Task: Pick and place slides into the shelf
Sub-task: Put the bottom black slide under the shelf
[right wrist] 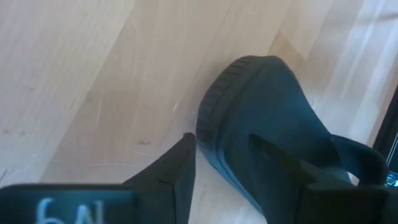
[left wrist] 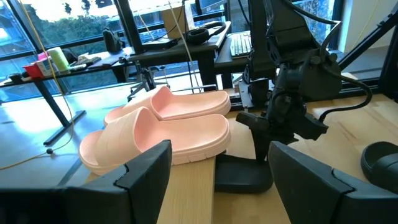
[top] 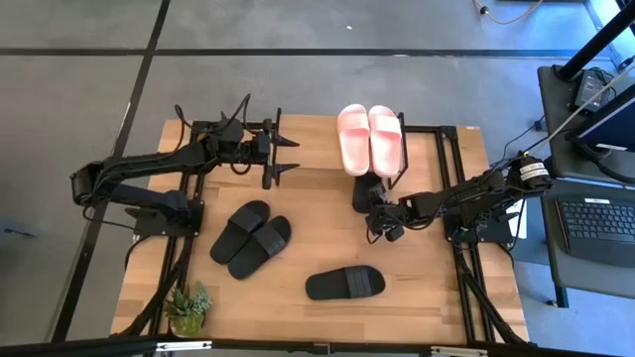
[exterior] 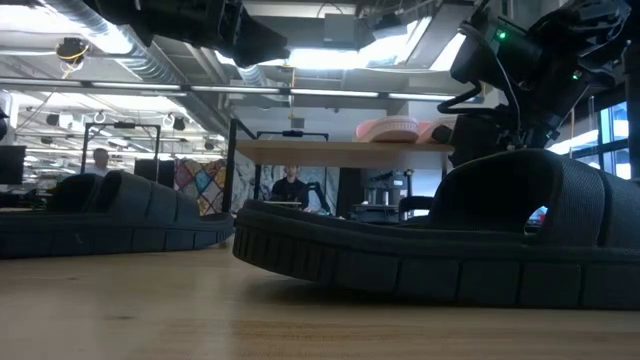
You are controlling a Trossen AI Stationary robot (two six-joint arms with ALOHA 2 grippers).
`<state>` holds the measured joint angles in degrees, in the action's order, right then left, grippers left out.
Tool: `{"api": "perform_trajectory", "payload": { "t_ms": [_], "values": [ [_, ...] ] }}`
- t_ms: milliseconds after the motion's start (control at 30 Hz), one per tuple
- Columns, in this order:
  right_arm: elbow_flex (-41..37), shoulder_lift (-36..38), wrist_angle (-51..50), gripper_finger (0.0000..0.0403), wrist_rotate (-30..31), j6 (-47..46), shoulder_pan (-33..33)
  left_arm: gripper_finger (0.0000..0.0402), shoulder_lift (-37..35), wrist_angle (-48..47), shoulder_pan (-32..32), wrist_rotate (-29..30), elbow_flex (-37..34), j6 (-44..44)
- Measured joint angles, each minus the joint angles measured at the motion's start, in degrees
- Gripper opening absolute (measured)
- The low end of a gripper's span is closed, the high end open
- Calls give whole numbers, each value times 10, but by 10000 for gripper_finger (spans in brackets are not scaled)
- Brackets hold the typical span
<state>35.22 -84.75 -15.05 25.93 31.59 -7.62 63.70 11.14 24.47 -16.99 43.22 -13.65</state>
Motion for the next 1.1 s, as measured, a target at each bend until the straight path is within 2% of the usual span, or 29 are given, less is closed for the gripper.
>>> {"api": "perform_trajectory", "payload": {
  "t_ms": [167, 400, 500, 633, 700, 833, 1000, 1100],
  "values": [
    [0, 11, -10, 164, 0, -47, 0, 259, 0, 0, 0, 0, 0, 0],
    [16, 71, -10, 165, -9, -250, 0, 259, 0, 0, 0, 0, 0, 0],
    [36, 88, -9, 165, -91, -353, 5, 259, 0, 0, 0, 0, 0, 0],
    [45, 77, 0, 165, -276, -445, 14, 259, 0, 0, 0, 0, 0, 0],
    [45, 62, -1, 165, -307, -473, 14, 259, 0, -2, 0, 0, 0, 0],
    [45, 31, 32, 165, -302, -488, 14, 259, 0, -9, -1, 0, 0, 0],
    [44, 11, 49, 165, -244, -496, 15, 259, 0, -30, -4, 0, 0, 1],
    [44, 3, 46, 165, -230, -497, 17, 259, 0, -33, -8, 0, 0, 6]
  ]
}}
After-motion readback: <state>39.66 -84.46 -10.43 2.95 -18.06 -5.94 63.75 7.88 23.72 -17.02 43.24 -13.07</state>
